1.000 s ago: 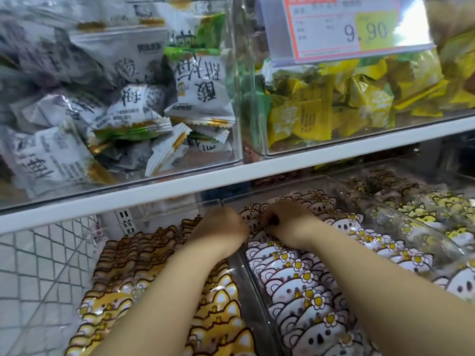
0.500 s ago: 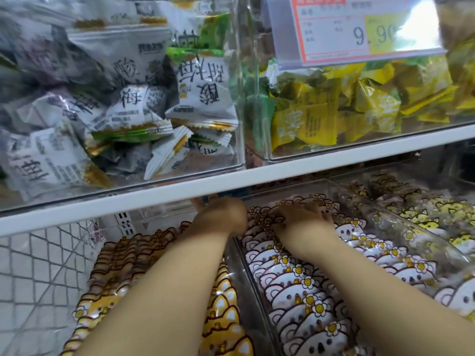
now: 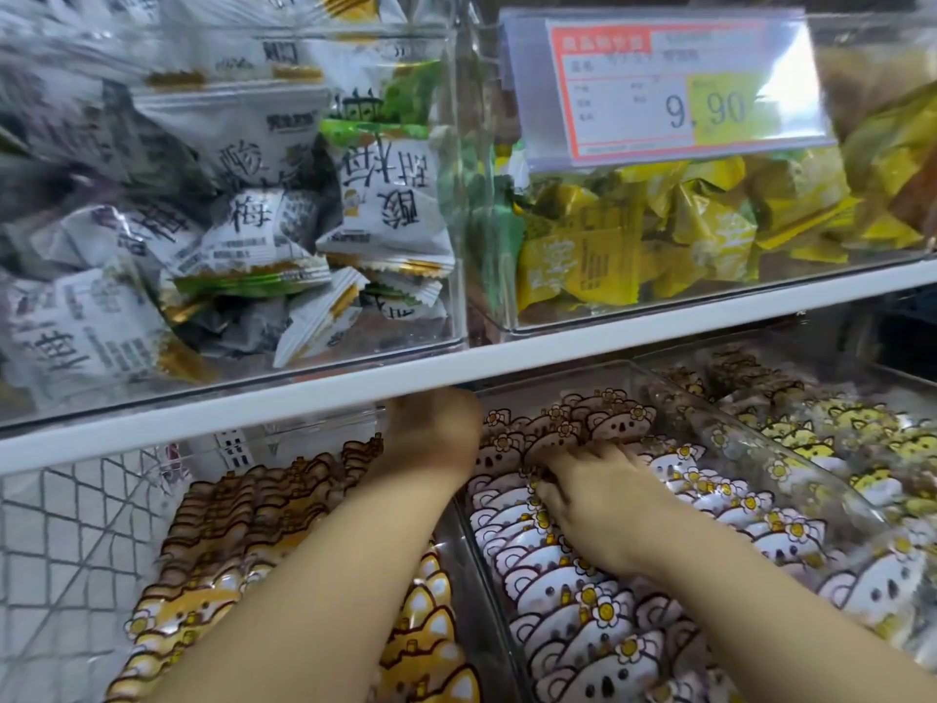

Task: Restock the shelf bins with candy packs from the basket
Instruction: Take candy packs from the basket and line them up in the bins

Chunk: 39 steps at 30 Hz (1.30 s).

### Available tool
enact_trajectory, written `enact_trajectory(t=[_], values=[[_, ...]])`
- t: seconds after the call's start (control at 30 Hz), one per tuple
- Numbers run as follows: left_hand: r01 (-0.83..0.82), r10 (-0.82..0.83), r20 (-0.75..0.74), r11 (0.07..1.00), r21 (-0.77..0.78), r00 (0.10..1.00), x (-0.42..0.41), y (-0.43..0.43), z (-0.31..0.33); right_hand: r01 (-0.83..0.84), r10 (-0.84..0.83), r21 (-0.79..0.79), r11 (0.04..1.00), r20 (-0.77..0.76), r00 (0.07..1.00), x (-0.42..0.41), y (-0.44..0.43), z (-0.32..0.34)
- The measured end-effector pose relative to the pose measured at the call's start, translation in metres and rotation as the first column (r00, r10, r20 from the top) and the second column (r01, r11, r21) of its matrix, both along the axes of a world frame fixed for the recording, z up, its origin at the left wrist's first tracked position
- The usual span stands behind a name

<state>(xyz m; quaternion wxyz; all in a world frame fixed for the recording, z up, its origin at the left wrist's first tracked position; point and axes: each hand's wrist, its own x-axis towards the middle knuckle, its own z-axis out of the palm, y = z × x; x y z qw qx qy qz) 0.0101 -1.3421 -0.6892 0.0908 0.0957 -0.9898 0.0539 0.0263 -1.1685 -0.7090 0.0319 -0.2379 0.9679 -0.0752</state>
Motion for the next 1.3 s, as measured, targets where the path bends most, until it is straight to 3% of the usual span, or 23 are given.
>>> enact_trajectory(t=[0.1, 0.2, 0.3, 0.43, 0.6, 0.73, 0.83, 0.9, 1.0, 1.07, 1.13, 1.23, 1.3], values=[[0.001, 0.000, 0.007, 1.000, -0.020, 1.000, 0.001, 0.005, 0.002, -0.009, 0.010, -0.038, 0.999, 0.021, 1.000, 0.006, 0.000, 0.005], [0.083, -0.080, -0.040, 0.992, 0.092, 0.996, 0.006, 0.014, -0.001, 0.025, -0.025, -0.029, 0.999, 0.009, 1.000, 0.035, 0.016, 0.017], [0.203, -0.210, 0.138, 0.977, 0.059, 0.968, 0.021, 0.034, -0.007, 0.006, -0.017, 0.092, 0.996, 0.124, 0.992, 0.071, 0.031, 0.020], [0.133, -0.143, 0.394, 0.990, 0.052, 0.908, 0.023, 0.042, -0.012, -0.035, 0.016, 0.110, 0.993, 0.169, 0.986, 0.071, 0.033, 0.008], [0.153, -0.167, 0.280, 0.986, 0.073, 0.945, 0.022, 0.042, -0.005, -0.032, 0.032, -0.001, 0.999, 0.128, 0.991, 0.046, 0.022, -0.004], [0.239, -0.266, 0.177, 0.958, 0.159, 0.948, 0.058, 0.055, 0.003, -0.097, 0.099, -0.156, 0.983, 0.006, 0.995, 0.086, 0.050, 0.018], [0.362, -0.402, 0.299, 0.914, 0.181, 0.865, 0.102, 0.079, -0.001, -0.106, 0.097, -0.120, 0.987, -0.079, 0.992, 0.127, 0.072, 0.003], [0.400, -0.403, 0.380, 0.912, 0.090, 0.833, 0.114, 0.090, -0.008, -0.020, 0.020, -0.059, 0.998, -0.003, 1.000, 0.134, 0.081, -0.007], [0.387, -0.361, 0.401, 0.922, 0.018, 0.842, 0.112, 0.094, -0.016, -0.081, 0.074, -0.096, 0.992, -0.078, 0.994, 0.126, 0.087, -0.020], [0.386, -0.344, 0.403, 0.922, -0.026, 0.848, 0.108, 0.093, -0.019, -0.131, 0.133, -0.075, 0.989, 0.017, 0.991, 0.120, 0.089, -0.028], [0.395, -0.343, 0.412, 0.918, -0.045, 0.844, 0.106, 0.092, -0.020, -0.137, 0.139, -0.105, 0.985, 0.013, 0.990, 0.116, 0.091, -0.029], [0.391, -0.373, 0.413, 0.919, 0.043, 0.831, 0.109, 0.090, -0.012, -0.249, 0.257, -0.217, 0.944, 0.013, 0.966, 0.125, 0.105, -0.016], [0.390, -0.410, 0.324, 0.912, 0.129, 0.852, 0.109, 0.090, -0.005, -0.306, 0.275, -0.309, 0.901, -0.138, 0.951, 0.125, 0.126, 0.002]])
